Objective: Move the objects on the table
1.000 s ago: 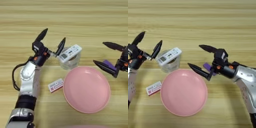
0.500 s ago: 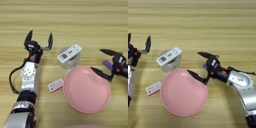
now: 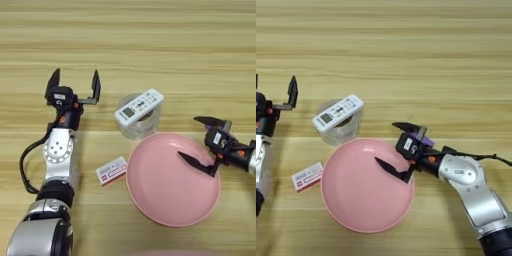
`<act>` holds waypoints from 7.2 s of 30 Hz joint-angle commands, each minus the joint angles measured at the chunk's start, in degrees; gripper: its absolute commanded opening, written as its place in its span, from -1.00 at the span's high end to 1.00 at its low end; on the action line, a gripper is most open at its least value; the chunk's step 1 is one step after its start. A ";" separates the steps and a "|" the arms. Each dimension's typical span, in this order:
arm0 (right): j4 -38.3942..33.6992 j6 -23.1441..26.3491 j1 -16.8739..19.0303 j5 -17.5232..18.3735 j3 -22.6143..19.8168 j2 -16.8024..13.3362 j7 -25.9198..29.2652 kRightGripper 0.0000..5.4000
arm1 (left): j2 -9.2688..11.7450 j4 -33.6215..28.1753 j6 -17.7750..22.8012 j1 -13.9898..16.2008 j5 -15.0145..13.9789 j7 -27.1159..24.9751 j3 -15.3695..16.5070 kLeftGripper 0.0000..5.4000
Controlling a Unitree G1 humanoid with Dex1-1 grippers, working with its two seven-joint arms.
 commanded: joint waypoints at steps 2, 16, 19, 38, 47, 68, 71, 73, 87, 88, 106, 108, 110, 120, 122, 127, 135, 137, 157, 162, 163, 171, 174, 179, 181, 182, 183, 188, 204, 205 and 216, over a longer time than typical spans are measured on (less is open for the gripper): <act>2.64 -1.76 -1.72 -5.25 1.20 -1.01 -2.79 -1.00 | -0.28 1.24 -1.52 -1.36 0.03 0.58 0.11 -0.99; 2.61 -2.95 -1.21 -7.89 -0.96 -5.52 -4.00 -1.00 | -0.33 1.98 -2.40 -1.55 0.08 0.70 -0.12 -0.99; 2.90 -2.99 -1.13 -8.24 -1.42 -6.61 -4.15 -1.00 | -0.29 2.04 -2.43 -1.55 0.07 0.67 -0.12 -0.99; 4.67 -2.98 -1.05 -9.68 -1.71 -9.28 -5.41 -1.00 | -0.26 2.44 -2.44 -1.77 0.02 0.61 -0.12 -0.99; 2.91 -2.92 -1.15 -6.65 -2.70 -8.74 -4.51 -1.00 | -0.38 2.96 -2.60 -1.93 0.10 0.66 -0.18 -0.99; -4.89 8.79 -4.13 17.02 -13.52 -3.27 -1.41 -1.00 | -0.64 3.22 -3.11 -2.13 0.09 0.69 -0.30 -0.99; -3.77 9.69 -4.71 22.33 -16.91 -4.01 1.54 -1.00 | -0.76 3.09 -3.11 -2.14 -0.04 0.55 -0.31 -0.99; -2.21 9.94 -5.25 25.34 -19.00 -4.89 4.28 -1.00 | -0.79 3.10 -3.11 -2.20 -0.18 0.37 -0.29 -0.99; 17.55 4.55 -7.94 24.86 -21.20 -7.48 15.64 -1.00 | -1.10 2.26 -3.25 -2.02 -1.33 -1.44 -0.12 -0.99; 19.57 3.81 -8.17 24.62 -21.20 -7.68 16.47 -1.00 | -1.12 2.26 -3.27 -2.01 -1.39 -1.57 -0.10 -0.99; 33.17 -5.40 -8.64 19.27 -18.98 -7.35 21.76 -1.00 | -0.99 2.28 -3.48 -1.82 -2.00 -2.48 -0.18 -0.99; 33.15 -5.52 -8.51 19.17 -18.95 -7.33 21.92 -1.00 | -1.03 2.26 -3.49 -1.81 -2.01 -2.49 -0.20 -0.99; 33.40 -5.64 -8.60 18.94 -18.93 -7.27 21.82 -1.00 | -1.08 2.29 -3.53 -1.82 -1.99 -2.47 -0.20 -0.99; 34.99 -5.35 -9.00 16.24 -17.21 -6.04 19.30 -1.00 | -1.07 2.53 -3.63 -1.92 -1.93 -2.43 -0.19 -0.99; 35.32 -4.90 -9.10 15.66 -16.72 -5.83 18.96 -1.00 | -1.06 2.55 -3.63 -1.92 -1.91 -2.43 -0.19 -0.99; 35.83 -4.93 -9.22 14.80 -15.76 -5.35 18.35 -1.00 | -1.06 2.48 -3.60 -1.88 -1.88 -2.37 -0.20 -0.99; 37.14 -4.49 -10.48 13.73 -14.78 -4.52 16.96 -1.00 | -1.20 2.57 -3.67 -1.92 -1.72 -2.18 -0.27 -0.99; 37.68 -4.29 -11.00 13.42 -14.62 -4.34 16.40 -0.94 | -1.23 2.60 -3.69 -1.94 -1.70 -2.14 -0.28 -1.00; 40.03 -3.86 -13.04 12.25 -13.07 -3.25 14.69 -0.08 | -1.30 2.72 -3.72 -2.02 -1.67 -2.08 -0.30 -1.00; 39.87 -3.81 -13.00 12.19 -12.98 -3.22 14.68 0.15 | -1.35 2.62 -3.70 -1.98 -1.60 -2.02 -0.35 -1.00; 39.87 -3.78 -13.01 12.17 -12.98 -3.21 14.69 0.22 | -1.35 2.61 -3.69 -1.98 -1.60 -2.01 -0.35 -1.00; 39.91 -3.77 -13.18 12.19 -12.98 -3.27 14.95 0.48 | -1.43 2.74 -3.68 -2.11 -1.48 -1.82 -0.42 -1.00; 39.66 -3.65 -13.29 12.28 -13.04 -3.34 15.01 0.48 | -1.46 2.77 -3.67 -2.14 -1.44 -1.73 -0.44 -1.00; 38.34 -3.31 -13.43 12.88 -13.46 -3.44 15.13 0.48 | -1.50 2.82 -3.66 -2.19 -1.39 -1.57 -0.50 -1.00; 37.22 -3.16 -13.46 13.54 -13.95 -3.52 15.32 0.48 | -1.52 2.88 -3.66 -2.23 -1.37 -1.52 -0.52 -1.00; 36.50 -3.27 -13.45 13.86 -14.23 -3.59 15.36 0.48 | -1.53 2.92 -3.66 -2.25 -1.37 -1.51 -0.53 -1.00; 35.61 -3.51 -13.39 14.27 -14.57 -3.63 15.42 0.48 | -1.53 2.95 -3.65 -2.28 -1.37 -1.50 -0.52 -1.00; 26.37 -2.62 -12.11 19.45 -17.07 -3.30 16.78 0.48 | -1.53 3.10 -3.61 -2.38 -1.37 -1.54 -0.48 -1.00; -4.34 5.68 -1.68 24.74 -13.50 -4.91 18.95 0.48 | -1.79 2.99 -3.87 -2.29 -1.12 -1.28 -0.62 -1.00; -5.46 6.00 -1.08 24.62 -13.02 -5.17 19.28 0.48 | -1.80 2.98 -3.89 -2.28 -1.12 -1.29 -0.63 -1.00; -7.51 6.57 2.54 21.82 -9.05 -7.80 21.32 0.48 | -1.89 2.62 -4.04 -2.09 -1.05 -1.09 -0.83 -1.00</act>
